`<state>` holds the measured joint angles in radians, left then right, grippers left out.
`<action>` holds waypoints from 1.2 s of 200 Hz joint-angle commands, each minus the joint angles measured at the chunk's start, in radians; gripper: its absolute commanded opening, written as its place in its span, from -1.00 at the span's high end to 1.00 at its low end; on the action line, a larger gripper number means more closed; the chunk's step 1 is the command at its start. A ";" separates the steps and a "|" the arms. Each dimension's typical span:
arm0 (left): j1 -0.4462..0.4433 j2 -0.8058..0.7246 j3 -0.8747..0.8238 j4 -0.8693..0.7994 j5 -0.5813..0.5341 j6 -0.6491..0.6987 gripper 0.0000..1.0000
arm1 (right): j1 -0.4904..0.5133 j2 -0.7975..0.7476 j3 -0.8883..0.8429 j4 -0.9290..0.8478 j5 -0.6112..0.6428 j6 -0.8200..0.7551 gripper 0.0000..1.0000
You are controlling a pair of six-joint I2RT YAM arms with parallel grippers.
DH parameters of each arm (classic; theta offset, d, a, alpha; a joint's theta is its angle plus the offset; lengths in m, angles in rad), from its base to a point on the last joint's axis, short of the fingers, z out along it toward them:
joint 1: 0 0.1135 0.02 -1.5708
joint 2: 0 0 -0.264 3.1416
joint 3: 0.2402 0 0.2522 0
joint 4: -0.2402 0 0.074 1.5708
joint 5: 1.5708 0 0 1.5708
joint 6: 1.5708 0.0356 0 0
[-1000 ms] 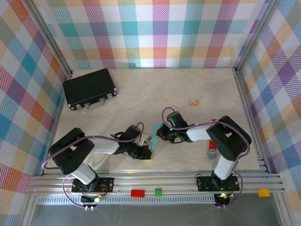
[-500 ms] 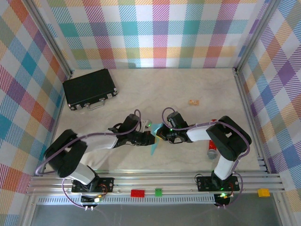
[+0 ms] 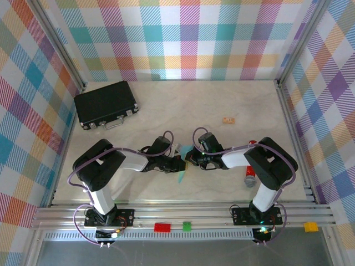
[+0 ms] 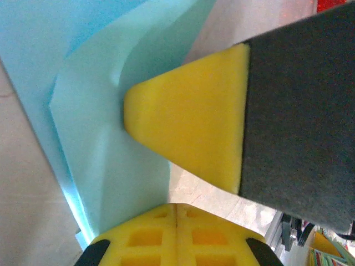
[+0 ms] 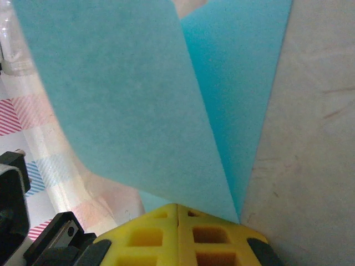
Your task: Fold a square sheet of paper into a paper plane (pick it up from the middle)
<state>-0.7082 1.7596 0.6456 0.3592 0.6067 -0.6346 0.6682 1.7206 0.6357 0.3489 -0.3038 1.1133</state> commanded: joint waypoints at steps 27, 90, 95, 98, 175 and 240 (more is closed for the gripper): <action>-0.004 0.001 -0.126 -0.223 -0.001 0.123 1.00 | -0.003 -0.103 0.041 -0.248 0.068 -0.069 0.88; -0.004 0.018 -0.128 -0.209 0.018 0.140 1.00 | 0.035 -0.160 0.063 -0.256 0.017 -0.171 1.00; -0.004 0.019 -0.127 -0.209 0.018 0.141 1.00 | 0.040 -0.142 0.059 -0.226 0.005 -0.163 1.00; -0.004 0.019 -0.127 -0.209 0.016 0.141 1.00 | 0.042 -0.128 0.059 -0.207 -0.005 -0.157 1.00; 0.000 0.042 -0.153 -0.169 0.016 0.128 1.00 | -0.033 0.004 0.014 -0.124 -0.014 -0.164 1.00; 0.000 0.085 -0.170 -0.111 0.053 0.116 1.00 | -0.155 0.040 0.035 -0.123 -0.008 -0.170 0.99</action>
<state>-0.7029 1.7493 0.5556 0.4408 0.7212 -0.5274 0.5789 1.7184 0.6685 0.2470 -0.3759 0.9760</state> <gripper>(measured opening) 0.049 0.059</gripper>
